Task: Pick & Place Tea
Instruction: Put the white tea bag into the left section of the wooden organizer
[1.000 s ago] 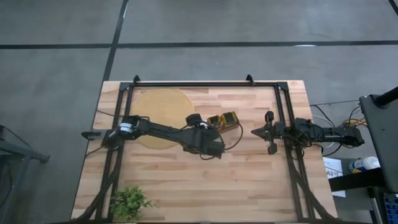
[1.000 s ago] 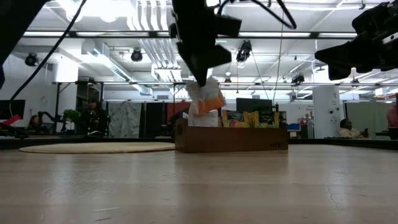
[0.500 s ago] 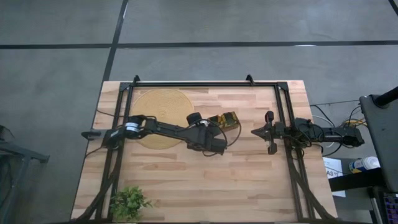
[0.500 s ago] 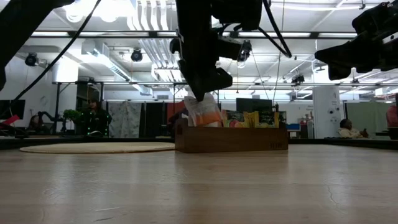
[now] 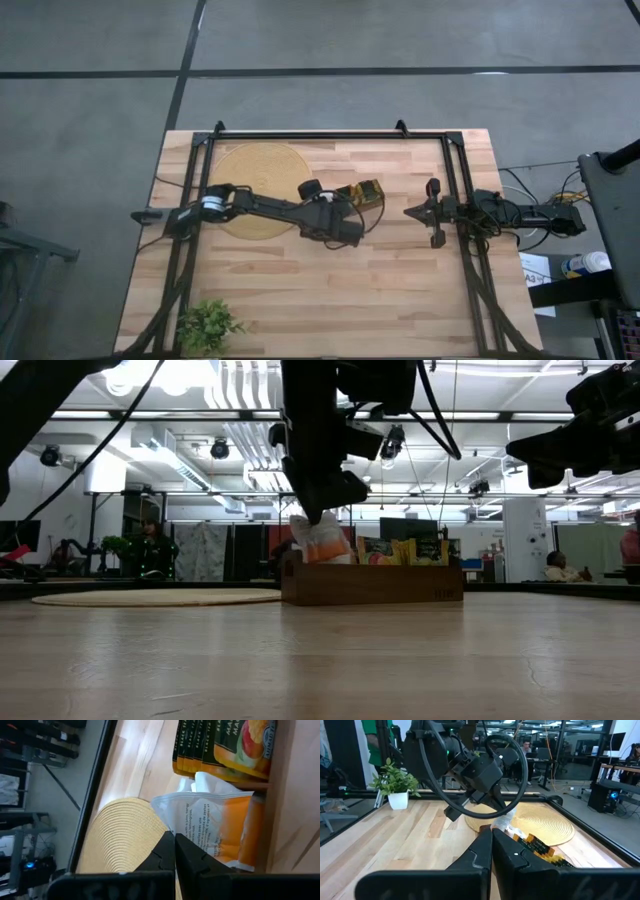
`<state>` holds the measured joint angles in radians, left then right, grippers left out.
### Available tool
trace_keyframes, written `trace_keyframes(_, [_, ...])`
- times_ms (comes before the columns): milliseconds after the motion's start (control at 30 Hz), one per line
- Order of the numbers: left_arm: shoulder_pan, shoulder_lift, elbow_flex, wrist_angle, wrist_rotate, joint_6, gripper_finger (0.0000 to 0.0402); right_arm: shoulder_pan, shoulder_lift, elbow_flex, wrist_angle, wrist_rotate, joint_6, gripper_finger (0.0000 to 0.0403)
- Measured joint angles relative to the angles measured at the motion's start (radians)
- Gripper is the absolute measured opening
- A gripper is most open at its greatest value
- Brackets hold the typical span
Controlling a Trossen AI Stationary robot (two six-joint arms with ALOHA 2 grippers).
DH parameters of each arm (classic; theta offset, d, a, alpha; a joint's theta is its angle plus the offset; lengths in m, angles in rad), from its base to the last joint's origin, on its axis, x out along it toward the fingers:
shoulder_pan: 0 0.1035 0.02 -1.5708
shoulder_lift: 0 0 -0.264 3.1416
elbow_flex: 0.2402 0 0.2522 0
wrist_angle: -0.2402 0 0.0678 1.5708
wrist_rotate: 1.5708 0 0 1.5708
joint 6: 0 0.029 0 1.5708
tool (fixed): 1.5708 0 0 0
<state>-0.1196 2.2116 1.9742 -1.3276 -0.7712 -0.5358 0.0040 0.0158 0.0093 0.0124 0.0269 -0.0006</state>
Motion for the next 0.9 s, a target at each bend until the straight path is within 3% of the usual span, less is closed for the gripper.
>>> trace_keyframes(667, [0.000,0.000,-0.057,0.054,0.032,0.016,0.0000,0.000,0.000,0.000,0.000,0.000,0.000,0.0009])
trace_keyframes(900, [0.000,-0.001,-0.057,0.057,0.056,0.019,0.0058,0.000,0.000,0.000,0.000,0.000,0.000,0.0009])
